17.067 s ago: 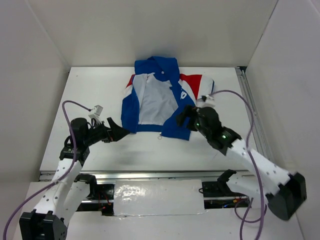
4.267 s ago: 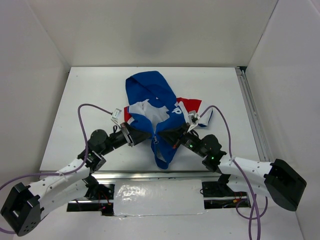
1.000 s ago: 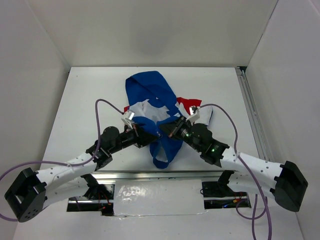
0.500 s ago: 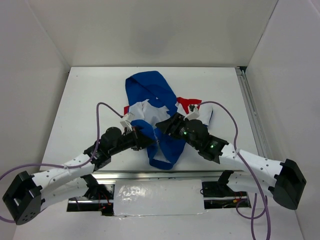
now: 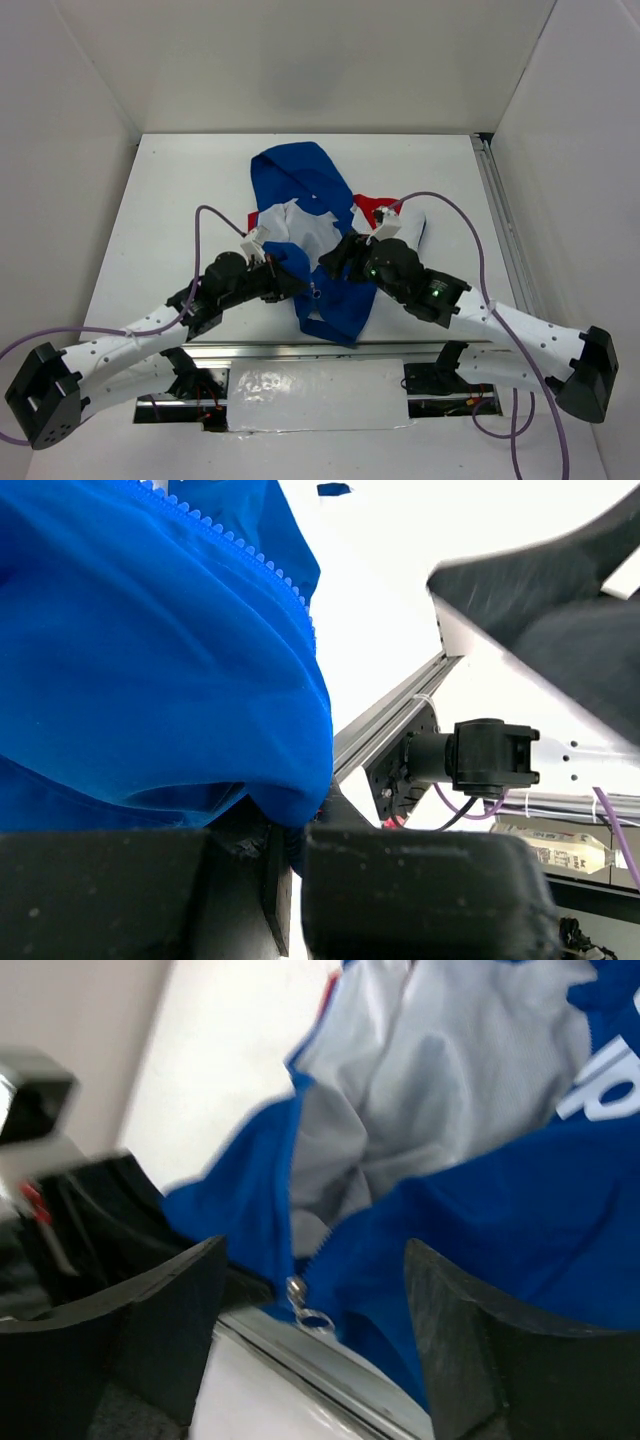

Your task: Zip up the jacket

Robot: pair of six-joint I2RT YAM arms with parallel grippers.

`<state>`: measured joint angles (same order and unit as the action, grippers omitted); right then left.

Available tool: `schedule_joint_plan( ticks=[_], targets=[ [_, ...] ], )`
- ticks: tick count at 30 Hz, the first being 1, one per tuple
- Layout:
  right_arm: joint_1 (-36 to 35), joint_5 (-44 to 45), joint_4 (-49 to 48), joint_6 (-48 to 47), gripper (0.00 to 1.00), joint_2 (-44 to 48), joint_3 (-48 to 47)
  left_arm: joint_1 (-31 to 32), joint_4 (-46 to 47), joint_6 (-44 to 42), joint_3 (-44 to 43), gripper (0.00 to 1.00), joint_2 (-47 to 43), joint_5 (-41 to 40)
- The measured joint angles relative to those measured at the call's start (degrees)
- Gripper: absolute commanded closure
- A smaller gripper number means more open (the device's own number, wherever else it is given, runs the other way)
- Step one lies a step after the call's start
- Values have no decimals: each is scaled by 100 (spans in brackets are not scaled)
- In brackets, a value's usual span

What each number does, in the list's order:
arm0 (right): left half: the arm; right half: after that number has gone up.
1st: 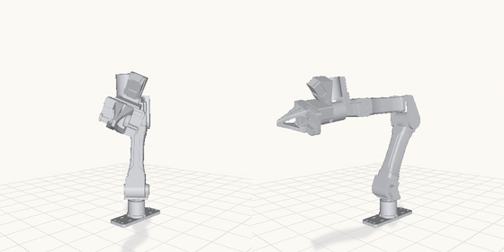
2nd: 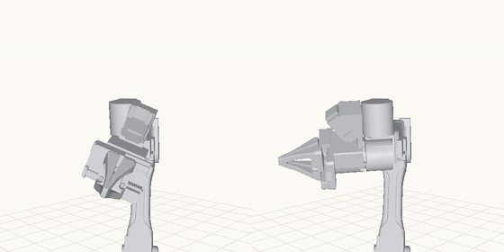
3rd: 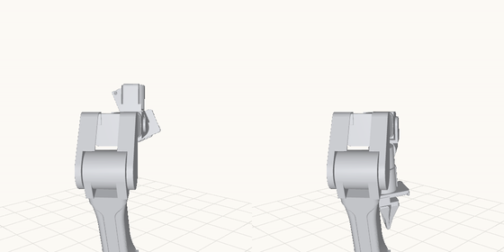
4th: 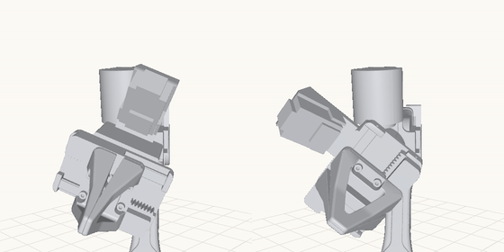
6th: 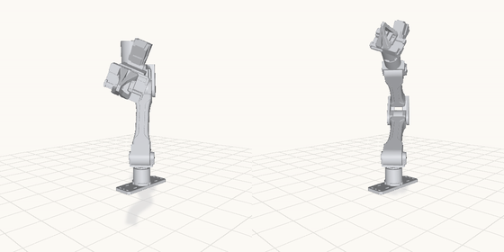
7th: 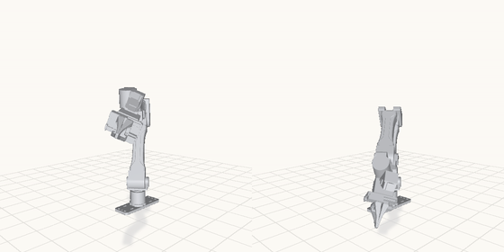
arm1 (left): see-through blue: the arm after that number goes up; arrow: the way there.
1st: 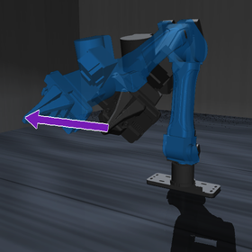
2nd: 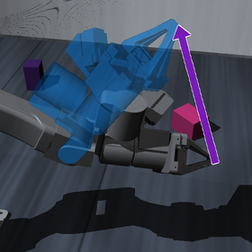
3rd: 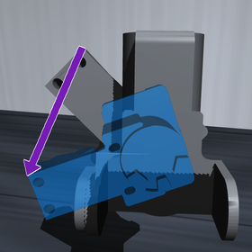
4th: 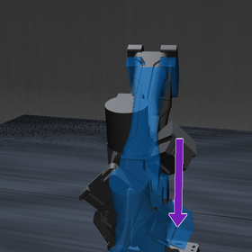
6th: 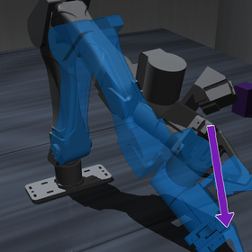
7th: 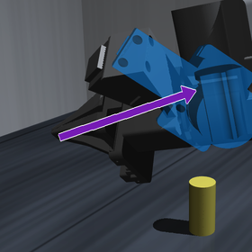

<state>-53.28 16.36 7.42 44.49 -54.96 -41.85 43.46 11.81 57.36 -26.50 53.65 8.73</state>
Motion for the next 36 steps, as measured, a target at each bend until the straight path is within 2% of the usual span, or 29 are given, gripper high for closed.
schedule_joint_plan(
  ticks=[4, 8, 11, 13, 18, 25, 30, 36],
  targets=[
    [-439, 120, 595, -551, 19, 105, 11, 0, -175, 4, -101, 100, 0, -11],
    [-1327, 723, 1071, -986, 13, 179, 11, 0, -378, 11, -214, 100, 13, -85],
    [-2114, 1388, 1497, -1080, 12, -352, -181, 0, -540, 33, -328, 100, 44, -129],
    [-2476, 1864, 1814, -1093, 13, -1060, -481, 0, -605, 90, -378, 100, 61, -144],
    [-2708, 2839, 2319, -1054, 13, -2179, -769, 0, -691, 146, -389, 100, 63, -146],
    [-2824, 3827, 2363, -1069, 13, -2269, -769, 0, -723, 151, -389, 100, 61, -142],
    [-2822, 3886, 1998, -1405, 13, -2269, -752, 0, -726, 153, -389, 100, 61, -136],
    [-2785, 3512, 1307, -1998, 13, -2212, -487, 0, -734, 153, -389, 100, 61, -103]
  ],
)
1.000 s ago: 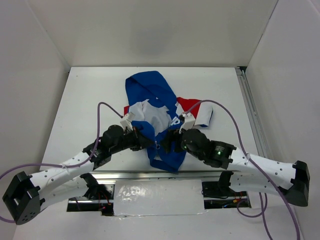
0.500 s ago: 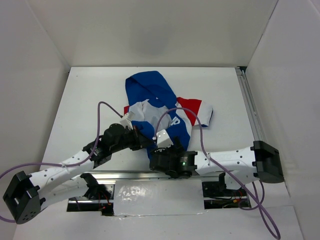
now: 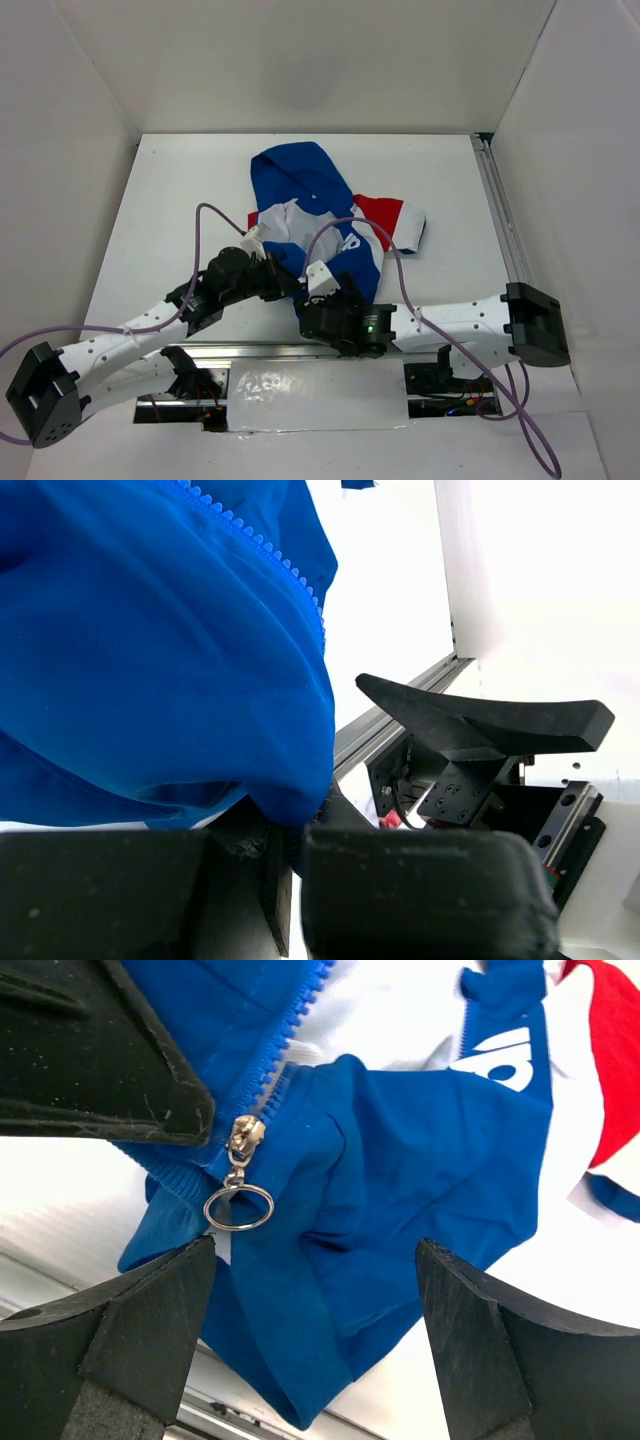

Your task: Zip up the jacket

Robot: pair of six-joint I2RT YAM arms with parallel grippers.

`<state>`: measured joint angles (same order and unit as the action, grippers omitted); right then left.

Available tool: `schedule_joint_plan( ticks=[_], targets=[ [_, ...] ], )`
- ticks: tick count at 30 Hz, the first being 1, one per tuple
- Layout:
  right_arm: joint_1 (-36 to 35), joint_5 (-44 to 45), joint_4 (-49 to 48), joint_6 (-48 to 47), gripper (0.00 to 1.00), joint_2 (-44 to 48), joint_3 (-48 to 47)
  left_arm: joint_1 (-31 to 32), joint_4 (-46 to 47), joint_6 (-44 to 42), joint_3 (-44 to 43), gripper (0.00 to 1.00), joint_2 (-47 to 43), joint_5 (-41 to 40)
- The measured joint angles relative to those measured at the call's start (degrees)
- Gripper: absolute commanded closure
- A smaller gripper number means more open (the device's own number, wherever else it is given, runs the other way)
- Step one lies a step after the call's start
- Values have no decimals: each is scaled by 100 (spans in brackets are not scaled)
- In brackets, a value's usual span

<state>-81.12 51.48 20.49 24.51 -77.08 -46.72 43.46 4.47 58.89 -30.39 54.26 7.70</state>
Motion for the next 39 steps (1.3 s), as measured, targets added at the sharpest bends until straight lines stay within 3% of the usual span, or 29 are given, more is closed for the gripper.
schedule_joint_plan(
  ticks=[13, 26, 30, 39],
  targets=[
    [304, -9, -804, -400, 15, 402, 214, -2, -20, 2, 0, 100, -13, 0],
    [321, 455, 186, 155, 19, 422, 11, 0, -31, -9, 0, 100, 0, 0],
    [531, 146, 122, 85, 20, 660, 13, 0, -26, -26, 0, 100, 2, 0],
    [1392, -1602, -595, -345, 20, 1624, 157, 0, -20, -50, -35, 100, 166, 50]
  ],
)
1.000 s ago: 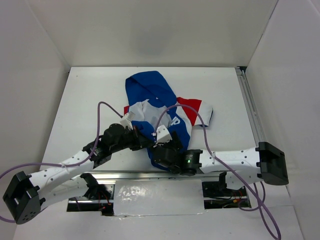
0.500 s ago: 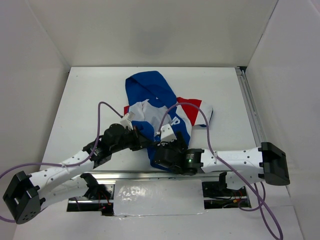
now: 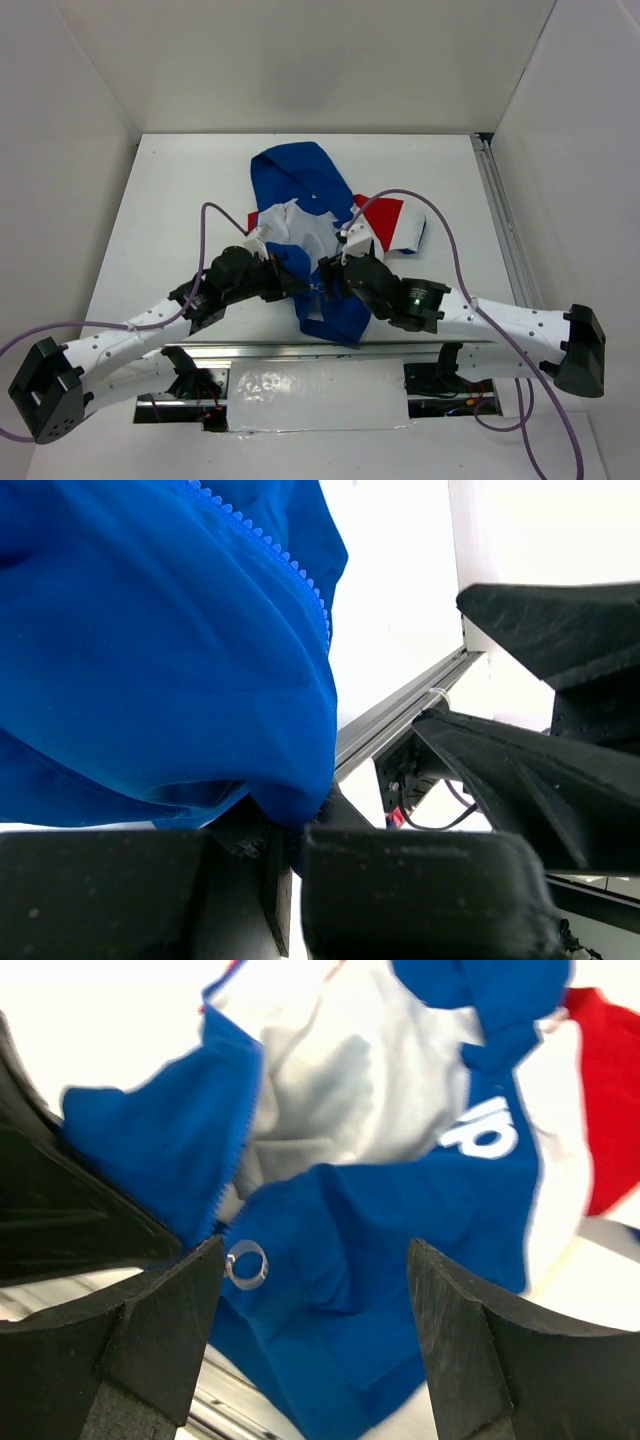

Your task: Zip up the jacket

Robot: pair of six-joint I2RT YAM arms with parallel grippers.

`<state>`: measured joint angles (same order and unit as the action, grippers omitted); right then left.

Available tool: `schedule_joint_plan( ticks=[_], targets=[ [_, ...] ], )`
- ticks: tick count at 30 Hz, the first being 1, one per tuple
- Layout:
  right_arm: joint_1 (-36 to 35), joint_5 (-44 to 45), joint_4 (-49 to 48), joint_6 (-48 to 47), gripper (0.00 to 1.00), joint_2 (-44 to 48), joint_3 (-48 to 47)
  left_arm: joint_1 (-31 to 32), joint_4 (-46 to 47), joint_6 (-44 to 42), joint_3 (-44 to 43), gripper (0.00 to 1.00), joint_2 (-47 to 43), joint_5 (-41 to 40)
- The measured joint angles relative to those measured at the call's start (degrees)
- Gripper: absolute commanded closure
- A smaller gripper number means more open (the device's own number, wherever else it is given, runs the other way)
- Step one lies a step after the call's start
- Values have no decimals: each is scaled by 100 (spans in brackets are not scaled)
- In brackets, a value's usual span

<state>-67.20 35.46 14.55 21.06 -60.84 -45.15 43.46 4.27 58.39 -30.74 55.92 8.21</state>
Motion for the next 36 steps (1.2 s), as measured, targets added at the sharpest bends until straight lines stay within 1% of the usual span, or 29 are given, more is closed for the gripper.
schedule_joint_plan(
  ticks=[3, 5, 6, 8, 10, 12, 14, 16, 17, 21, 25, 27, 28, 33, 36],
  targets=[
    [221, -483, -151, -9, 21, 4, 24, 0, 0, -2, -2, 100, 15, 28],
    [249, -673, -160, -22, 25, -46, 26, 0, -2, -2, -2, 100, 15, 42],
    [249, -776, -157, -66, 25, -74, 26, 0, -2, -4, -2, 100, 13, 42],
    [247, -986, -144, -166, 28, -122, 31, 0, -4, -15, -2, 100, 13, 39],
    [240, -1102, -133, -254, 30, -103, 74, 0, -4, -24, -2, 100, 13, 39],
    [234, -1193, -133, -264, 30, -20, 153, 0, -2, -94, -2, 100, 13, 42],
    [249, -1287, -125, -264, 36, 81, 205, 0, -2, -144, -2, 100, 13, 44],
    [278, -1392, -122, -234, 37, 162, 225, 0, -2, -214, -2, 100, 13, 46],
    [293, -1432, -133, -249, 37, 197, 247, 0, -7, -302, -9, 100, 15, 55],
    [339, -1585, -125, -402, 45, 254, 422, 0, -90, -726, -210, 100, 92, 105],
    [468, -1838, -127, -350, 48, 192, 533, 0, 44, -1193, -400, 100, 310, 262],
    [704, -2065, -302, -157, 48, 227, 610, -2, 70, -1349, -404, 100, 365, 319],
    [914, -2308, -551, -22, 47, 317, 772, -4, 81, -1401, -402, 100, 376, 352],
    [2236, -3823, -1342, 627, 42, 1191, 1696, -72, 184, -1534, -352, 100, 345, 476],
    [2907, -4754, -1788, 957, 40, 1410, 1993, -120, 337, -1602, -229, 100, 262, 553]
  ],
)
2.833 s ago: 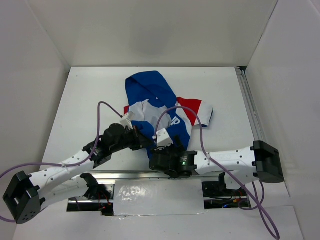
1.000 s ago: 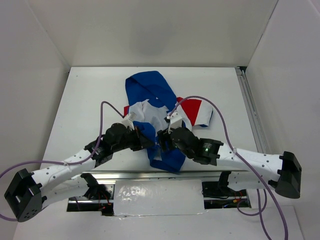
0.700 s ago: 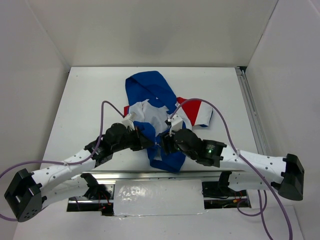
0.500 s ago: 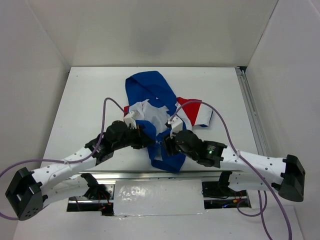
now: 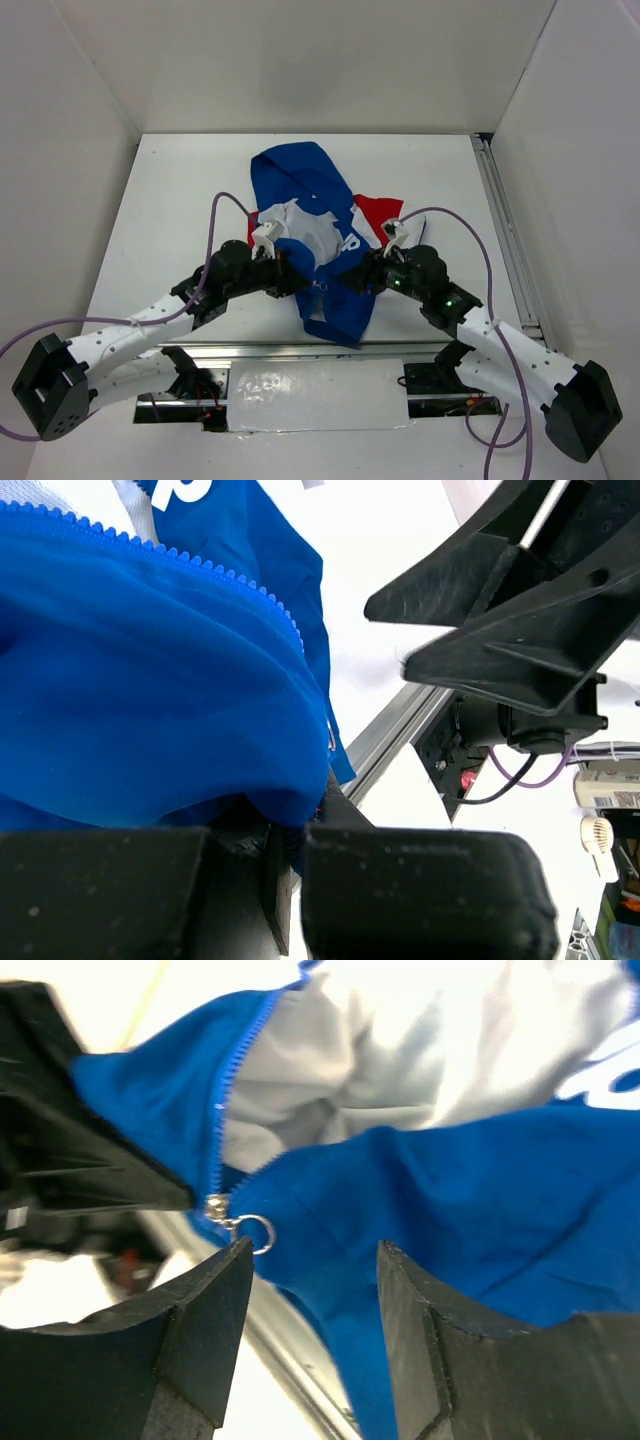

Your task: Zip up the jacket

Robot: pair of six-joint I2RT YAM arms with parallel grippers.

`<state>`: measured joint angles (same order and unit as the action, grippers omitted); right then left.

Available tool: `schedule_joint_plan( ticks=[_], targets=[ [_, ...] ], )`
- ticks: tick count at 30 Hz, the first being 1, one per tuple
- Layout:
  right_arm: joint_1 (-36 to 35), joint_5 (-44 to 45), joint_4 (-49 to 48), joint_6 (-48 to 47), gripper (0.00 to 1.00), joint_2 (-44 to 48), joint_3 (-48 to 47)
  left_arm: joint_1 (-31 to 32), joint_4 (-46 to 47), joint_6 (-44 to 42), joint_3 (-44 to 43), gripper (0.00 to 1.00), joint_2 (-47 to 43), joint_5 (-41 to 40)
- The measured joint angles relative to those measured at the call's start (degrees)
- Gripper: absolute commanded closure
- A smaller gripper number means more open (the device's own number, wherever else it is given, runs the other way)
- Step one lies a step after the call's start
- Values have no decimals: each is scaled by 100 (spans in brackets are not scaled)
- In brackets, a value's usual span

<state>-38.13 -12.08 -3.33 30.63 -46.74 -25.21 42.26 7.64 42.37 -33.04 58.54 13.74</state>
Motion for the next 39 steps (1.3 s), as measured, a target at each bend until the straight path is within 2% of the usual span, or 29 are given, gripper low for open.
schedule_joint_plan(
  ticks=[6, 12, 23, 33, 39],
  targets=[
    [417, -1591, -1126, 627, 39, -319, 315, -50, 162, -9, 153, 100, -105, 120],
    [514, -2503, -2050, 1187, 38, -811, 330, -92, 525, 219, 387, 100, -278, 166],
    [778, -2734, -2385, 1460, 37, -905, 485, -138, 955, 758, 719, 100, -562, 227],
    [732, -3075, -2929, 1799, 37, -1624, 516, -138, 1040, 901, 719, 100, -538, 286],
    [588, -3235, -3021, 1934, 37, -1672, 461, -138, 1040, 916, 719, 100, -444, 282]
  ],
)
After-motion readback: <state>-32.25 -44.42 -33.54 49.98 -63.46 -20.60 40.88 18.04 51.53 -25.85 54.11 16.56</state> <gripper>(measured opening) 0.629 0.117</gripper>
